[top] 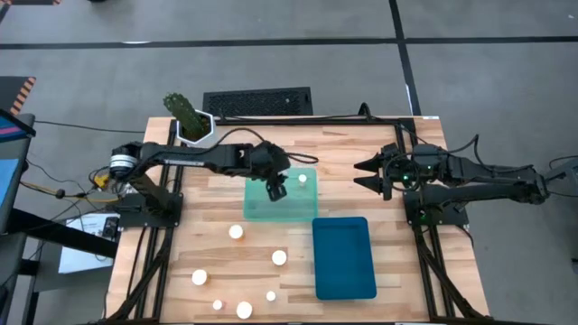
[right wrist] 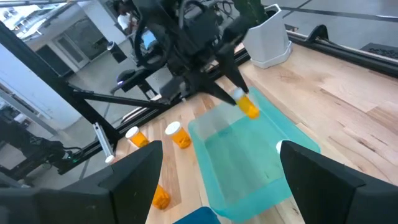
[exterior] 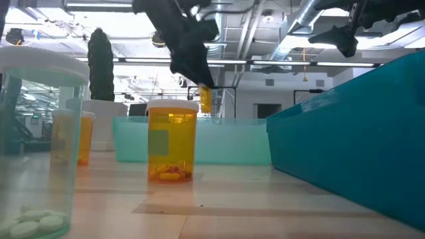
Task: Pick and place medicine bottles into bin by pill shape (circle, oval)
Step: Put the small orange pill bottle into the light blue bin
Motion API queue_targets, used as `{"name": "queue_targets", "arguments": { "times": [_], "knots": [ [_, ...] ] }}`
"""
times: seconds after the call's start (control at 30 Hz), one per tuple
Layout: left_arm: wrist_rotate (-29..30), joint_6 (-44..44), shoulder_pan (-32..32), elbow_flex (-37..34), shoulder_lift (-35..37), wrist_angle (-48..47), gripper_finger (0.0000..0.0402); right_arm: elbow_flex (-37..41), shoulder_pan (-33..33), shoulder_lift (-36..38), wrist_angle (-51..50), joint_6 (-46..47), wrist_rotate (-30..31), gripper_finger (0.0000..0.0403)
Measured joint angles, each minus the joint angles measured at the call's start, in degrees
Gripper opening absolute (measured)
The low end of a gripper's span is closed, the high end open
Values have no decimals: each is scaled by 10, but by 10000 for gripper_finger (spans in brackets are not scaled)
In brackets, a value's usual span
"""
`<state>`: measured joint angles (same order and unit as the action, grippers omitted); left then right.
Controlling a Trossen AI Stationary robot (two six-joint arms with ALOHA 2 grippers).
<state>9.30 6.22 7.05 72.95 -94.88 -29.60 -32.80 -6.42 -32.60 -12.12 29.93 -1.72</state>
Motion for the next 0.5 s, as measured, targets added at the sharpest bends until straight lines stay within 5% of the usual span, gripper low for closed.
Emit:
{"name": "queue_targets", "arguments": {
  "times": [0.5],
  "knots": [
    [16, -54, 7, 0, -85, 64, 114, 0, 0, 0, -1, 0, 0, 333]
  ]
}}
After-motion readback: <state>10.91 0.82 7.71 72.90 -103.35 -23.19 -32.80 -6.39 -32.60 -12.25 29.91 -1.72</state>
